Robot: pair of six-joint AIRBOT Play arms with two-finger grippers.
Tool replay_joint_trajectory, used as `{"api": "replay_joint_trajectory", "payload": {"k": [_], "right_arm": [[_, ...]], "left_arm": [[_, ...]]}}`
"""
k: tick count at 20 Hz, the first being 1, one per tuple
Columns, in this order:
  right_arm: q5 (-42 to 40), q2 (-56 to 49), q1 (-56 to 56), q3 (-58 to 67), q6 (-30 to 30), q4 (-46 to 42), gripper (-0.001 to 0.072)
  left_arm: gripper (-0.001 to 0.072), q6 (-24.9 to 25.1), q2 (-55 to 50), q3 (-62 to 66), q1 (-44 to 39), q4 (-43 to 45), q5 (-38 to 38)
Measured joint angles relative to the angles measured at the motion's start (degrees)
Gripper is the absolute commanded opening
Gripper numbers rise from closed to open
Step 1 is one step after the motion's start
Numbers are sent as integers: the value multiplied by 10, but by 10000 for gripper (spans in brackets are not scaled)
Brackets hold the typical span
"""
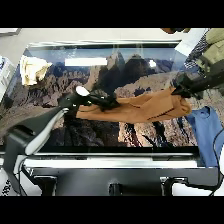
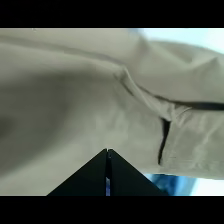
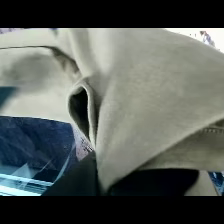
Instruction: Fold the clothes and pants, and hang the long-sleeved shirts on hangers.
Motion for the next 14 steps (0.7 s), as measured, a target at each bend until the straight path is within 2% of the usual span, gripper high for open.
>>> {"api": "replay_joint_trajectory", "payload": {"k": [4, 8, 12, 14], "right_arm": [[-32, 5, 0, 62, 19, -11, 27], [-58, 7, 0, 90, 28, -17, 27], [-67, 7, 0, 98, 31, -19, 27], [-66, 7, 0, 99, 26, -19, 27]], "left_arm": [[13, -16, -70, 73, -78, -63, 27], [13, -56, -142, 167, -131, -85, 34], [12, -78, -179, 221, -148, -94, 23], [12, -80, -183, 231, -137, -93, -5]]}}
